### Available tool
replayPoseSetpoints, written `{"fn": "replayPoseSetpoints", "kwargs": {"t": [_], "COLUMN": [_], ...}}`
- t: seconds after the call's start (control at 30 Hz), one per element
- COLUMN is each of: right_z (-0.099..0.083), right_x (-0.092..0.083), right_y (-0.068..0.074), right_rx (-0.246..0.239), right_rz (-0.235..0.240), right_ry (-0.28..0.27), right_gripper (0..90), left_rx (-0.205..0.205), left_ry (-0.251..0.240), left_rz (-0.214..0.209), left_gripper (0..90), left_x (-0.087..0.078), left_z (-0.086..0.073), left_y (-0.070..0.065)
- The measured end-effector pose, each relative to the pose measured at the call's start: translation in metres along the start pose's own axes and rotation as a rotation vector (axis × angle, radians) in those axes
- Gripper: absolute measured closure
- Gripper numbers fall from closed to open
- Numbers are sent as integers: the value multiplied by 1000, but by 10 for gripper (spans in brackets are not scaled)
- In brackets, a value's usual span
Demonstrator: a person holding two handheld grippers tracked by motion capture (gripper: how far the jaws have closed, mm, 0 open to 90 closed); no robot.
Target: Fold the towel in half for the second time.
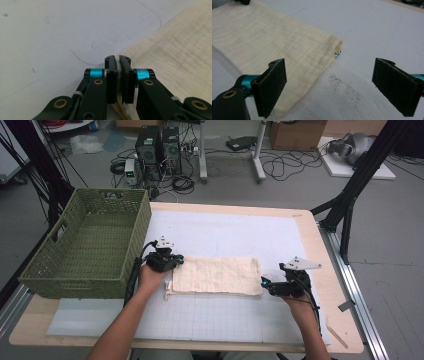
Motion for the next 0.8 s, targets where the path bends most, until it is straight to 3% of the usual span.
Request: {"fn": "replayPoseSetpoints", "kwargs": {"t": [0.13,0.37,0.6,0.8], "right_z": [12,37,41,44], "right_x": [14,37,57,70], "right_y": [-6,-10,-12,-18], "right_rx": [23,2,-4,26], "right_rz": [5,5,20,20], "right_ry": [33,73,91,104], "right_gripper": [116,170,298,430], "left_rx": [-5,-21,-26,-25], "left_ry": [0,-6,-10,-11], "left_rz": [-2,-9,-12,-12], "left_gripper": [844,839,837,837], "left_x": [0,-1,-1,-1], "left_z": [0,-1,-1,-1], "left_y": [1,2,2,2]}}
Point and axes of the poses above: each handheld gripper's, and its own axes: x roughly forward along the jaws, z roughly out of its top, y roughly to its left, the point moved 5 cm from there along x, roughly forward along the jaws, and after that the axes turned 11 degrees about x, right-handed, at the moved point
